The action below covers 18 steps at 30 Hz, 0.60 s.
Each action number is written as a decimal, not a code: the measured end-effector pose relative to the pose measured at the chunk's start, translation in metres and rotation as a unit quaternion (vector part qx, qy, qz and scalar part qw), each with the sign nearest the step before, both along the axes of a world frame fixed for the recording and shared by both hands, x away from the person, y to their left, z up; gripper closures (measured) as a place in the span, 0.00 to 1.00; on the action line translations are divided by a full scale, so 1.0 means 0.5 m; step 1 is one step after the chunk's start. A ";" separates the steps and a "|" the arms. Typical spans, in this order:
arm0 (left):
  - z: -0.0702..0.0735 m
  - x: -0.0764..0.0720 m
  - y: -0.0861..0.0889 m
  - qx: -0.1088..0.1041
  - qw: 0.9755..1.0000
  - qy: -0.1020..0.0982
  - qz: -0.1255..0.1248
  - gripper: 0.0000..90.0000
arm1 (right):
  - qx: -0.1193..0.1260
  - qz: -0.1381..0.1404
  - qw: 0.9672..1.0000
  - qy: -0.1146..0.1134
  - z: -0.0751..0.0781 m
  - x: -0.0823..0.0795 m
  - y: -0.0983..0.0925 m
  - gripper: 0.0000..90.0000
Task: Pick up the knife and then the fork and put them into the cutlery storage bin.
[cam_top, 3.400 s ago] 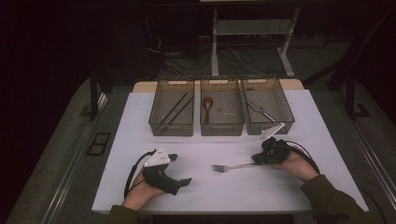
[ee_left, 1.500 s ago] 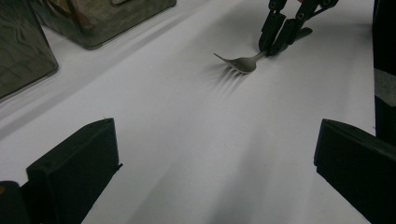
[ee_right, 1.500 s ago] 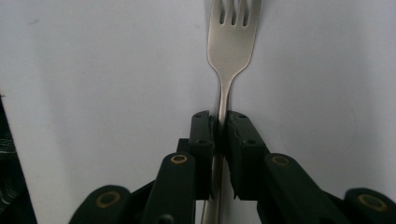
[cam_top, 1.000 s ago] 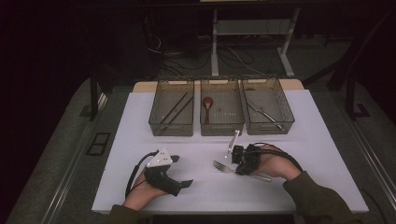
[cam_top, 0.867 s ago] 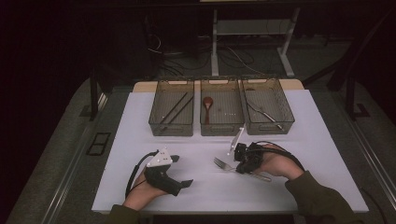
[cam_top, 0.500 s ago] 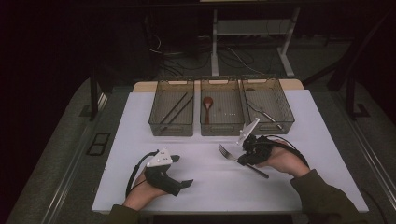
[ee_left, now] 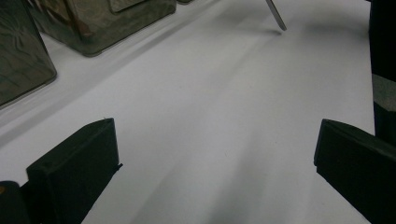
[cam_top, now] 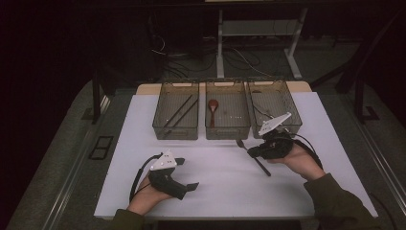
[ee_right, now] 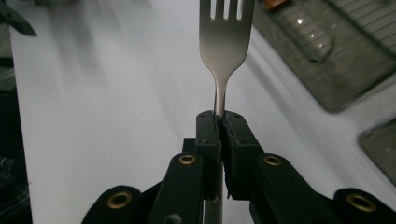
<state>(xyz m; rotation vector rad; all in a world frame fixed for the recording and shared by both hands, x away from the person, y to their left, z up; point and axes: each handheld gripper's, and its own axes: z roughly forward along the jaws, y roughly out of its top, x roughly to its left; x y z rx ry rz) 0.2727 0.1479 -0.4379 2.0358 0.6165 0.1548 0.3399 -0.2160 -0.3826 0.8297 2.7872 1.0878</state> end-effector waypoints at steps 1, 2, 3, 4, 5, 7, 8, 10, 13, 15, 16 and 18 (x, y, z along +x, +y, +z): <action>0.000 0.000 0.000 0.000 1.000 0.000 0.000 0.00 | 0.008 -0.002 1.000 -0.004 0.001 0.002 -0.003 0.94; 0.000 0.000 0.001 0.000 1.000 0.000 0.001 0.00 | 0.013 -0.004 1.000 -0.006 0.003 0.003 -0.007 0.94; 0.000 0.000 0.001 0.000 1.000 0.000 0.001 0.00 | 0.021 -0.006 1.000 -0.010 0.005 0.003 -0.010 0.94; 0.000 0.000 0.001 0.000 1.000 0.000 0.001 0.00 | 0.027 -0.010 1.000 -0.012 0.008 0.003 -0.012 0.94; 0.000 0.000 0.002 0.001 1.000 -0.001 0.000 0.00 | 0.032 -0.013 0.999 -0.015 0.010 0.004 -0.015 0.94; 0.000 0.000 0.002 0.000 1.000 -0.001 0.001 0.00 | 0.044 -0.019 0.999 -0.023 0.015 0.004 -0.019 0.94; -0.001 -0.001 0.002 0.000 1.000 -0.001 0.001 0.00 | 0.049 -0.022 0.998 -0.027 0.018 0.004 -0.022 0.94; -0.001 -0.002 0.003 0.000 1.000 -0.001 0.000 0.00 | 0.064 -0.026 0.997 -0.034 0.024 0.005 -0.027 0.94; 0.000 -0.002 0.005 0.001 1.000 -0.002 0.001 0.00 | 0.082 -0.036 0.995 -0.042 0.032 0.007 -0.034 0.94; -0.001 -0.003 0.006 -0.002 1.000 -0.004 0.001 0.00 | 0.088 -0.041 0.994 -0.048 0.037 0.009 -0.039 0.94; -0.001 -0.003 0.007 -0.001 1.000 -0.004 0.002 0.00 | 0.093 -0.044 0.993 -0.050 0.039 0.010 -0.041 0.94; 0.000 -0.004 0.009 0.000 1.000 -0.004 0.001 0.00 | 0.098 -0.050 0.992 -0.055 0.044 0.012 -0.045 0.94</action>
